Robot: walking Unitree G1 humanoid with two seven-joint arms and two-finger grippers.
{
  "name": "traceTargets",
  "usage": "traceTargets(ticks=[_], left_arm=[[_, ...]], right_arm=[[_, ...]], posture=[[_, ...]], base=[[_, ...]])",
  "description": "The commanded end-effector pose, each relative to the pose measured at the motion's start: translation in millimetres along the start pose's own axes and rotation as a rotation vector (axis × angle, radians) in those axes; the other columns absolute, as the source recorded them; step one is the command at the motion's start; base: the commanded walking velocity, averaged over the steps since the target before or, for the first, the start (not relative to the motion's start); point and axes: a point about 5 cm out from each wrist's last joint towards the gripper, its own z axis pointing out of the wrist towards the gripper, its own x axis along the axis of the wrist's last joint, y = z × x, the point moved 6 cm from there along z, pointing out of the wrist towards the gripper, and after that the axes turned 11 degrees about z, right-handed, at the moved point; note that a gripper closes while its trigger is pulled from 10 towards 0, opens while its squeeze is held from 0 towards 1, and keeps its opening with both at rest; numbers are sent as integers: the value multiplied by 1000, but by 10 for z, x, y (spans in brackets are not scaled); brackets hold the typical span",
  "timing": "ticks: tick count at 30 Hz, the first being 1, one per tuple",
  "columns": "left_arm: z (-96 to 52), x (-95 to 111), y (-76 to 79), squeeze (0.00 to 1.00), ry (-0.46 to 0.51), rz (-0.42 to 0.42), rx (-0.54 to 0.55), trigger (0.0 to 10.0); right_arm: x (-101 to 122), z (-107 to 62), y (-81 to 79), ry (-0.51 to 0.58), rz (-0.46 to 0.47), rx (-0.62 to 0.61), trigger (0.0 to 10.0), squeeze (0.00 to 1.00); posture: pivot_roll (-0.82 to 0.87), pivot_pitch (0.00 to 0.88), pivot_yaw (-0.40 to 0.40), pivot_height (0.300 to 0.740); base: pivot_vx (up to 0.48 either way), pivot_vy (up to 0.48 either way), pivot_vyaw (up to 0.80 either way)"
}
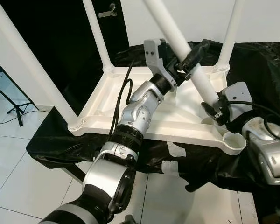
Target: Building children table
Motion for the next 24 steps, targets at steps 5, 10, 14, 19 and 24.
traceTargets(ticks=[5,10,14,19,24], left_arm=[[-5,33,521,0,107,-118,-262,10000],[-191,-26,773,0,45,-206,-465,10000],[-434,-201,884,0,-60,-251,-577,10000],[-622,-400,886,0,-162,-217,-606,10000],[-958,-695,908,0,-366,-196,-705,10000]], right_arm=[[-96,2,-30,-2,66,-137,0,0],[-58,-28,26,26,77,-249,0,0],[27,-72,51,58,69,-297,0,0],[103,-147,91,90,89,-358,0,0],[179,-236,131,126,122,-389,10000,0]], posture=[[-62,0,132,740],[-64,0,130,740],[-58,0,125,740],[-53,0,121,740],[-58,0,123,740]], base=[[0,0,0],[0,0,0],[0,0,0],[0,0,0],[0,0,0]])
